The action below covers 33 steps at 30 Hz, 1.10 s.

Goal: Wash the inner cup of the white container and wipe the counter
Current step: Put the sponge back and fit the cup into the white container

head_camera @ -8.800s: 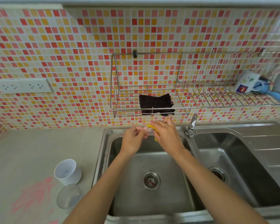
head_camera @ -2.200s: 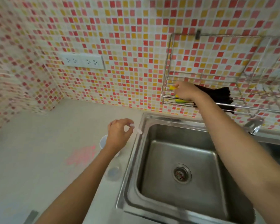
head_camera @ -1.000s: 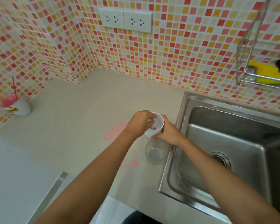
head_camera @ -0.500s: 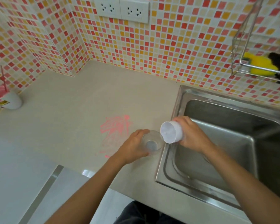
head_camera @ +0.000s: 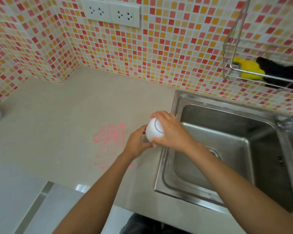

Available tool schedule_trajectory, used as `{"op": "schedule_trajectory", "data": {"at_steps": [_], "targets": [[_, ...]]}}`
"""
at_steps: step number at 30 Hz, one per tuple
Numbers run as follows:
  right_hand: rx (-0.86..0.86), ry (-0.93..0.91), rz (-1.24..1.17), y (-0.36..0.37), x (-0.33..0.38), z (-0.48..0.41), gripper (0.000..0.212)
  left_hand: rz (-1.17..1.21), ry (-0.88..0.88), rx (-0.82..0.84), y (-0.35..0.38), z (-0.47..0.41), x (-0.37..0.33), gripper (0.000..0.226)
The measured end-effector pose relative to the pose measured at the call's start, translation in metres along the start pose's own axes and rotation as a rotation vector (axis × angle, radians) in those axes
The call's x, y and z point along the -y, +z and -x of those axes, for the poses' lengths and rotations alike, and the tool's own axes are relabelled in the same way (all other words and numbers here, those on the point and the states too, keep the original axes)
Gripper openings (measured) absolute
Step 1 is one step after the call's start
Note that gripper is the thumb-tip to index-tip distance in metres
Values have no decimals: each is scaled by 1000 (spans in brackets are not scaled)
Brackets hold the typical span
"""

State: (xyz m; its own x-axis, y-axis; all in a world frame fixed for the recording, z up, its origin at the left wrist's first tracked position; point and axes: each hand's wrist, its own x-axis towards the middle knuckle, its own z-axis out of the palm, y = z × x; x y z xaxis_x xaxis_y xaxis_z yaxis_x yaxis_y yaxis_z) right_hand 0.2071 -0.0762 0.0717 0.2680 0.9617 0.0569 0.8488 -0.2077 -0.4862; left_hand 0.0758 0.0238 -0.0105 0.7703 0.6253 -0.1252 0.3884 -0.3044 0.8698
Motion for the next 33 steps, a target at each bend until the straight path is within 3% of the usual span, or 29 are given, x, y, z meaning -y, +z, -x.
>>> {"op": "schedule_trajectory", "data": {"at_steps": [3, 7, 11, 13, 23, 30, 33], "targets": [[9, 15, 20, 11, 3, -8, 74, 128, -14, -19, 3, 8, -1, 81], [87, 122, -112, 21, -4, -13, 70, 203, 91, -51, 10, 13, -12, 80], [74, 247, -328, 29, -6, -16, 44, 186, 50, -105, 16, 11, -15, 78], [56, 275, -374, 33, -6, -15, 41, 181, 24, -100, 19, 9, -11, 82], [-47, 231, -312, 52, -12, -14, 38, 93, -6, -81, 23, 4, 2, 85], [95, 298, -516, 35, -11, -18, 42, 11, -17, 16, 18, 11, 0, 99], [-50, 359, -512, 24, -19, -9, 51, -73, -47, 60, 8, 22, -8, 105]]}}
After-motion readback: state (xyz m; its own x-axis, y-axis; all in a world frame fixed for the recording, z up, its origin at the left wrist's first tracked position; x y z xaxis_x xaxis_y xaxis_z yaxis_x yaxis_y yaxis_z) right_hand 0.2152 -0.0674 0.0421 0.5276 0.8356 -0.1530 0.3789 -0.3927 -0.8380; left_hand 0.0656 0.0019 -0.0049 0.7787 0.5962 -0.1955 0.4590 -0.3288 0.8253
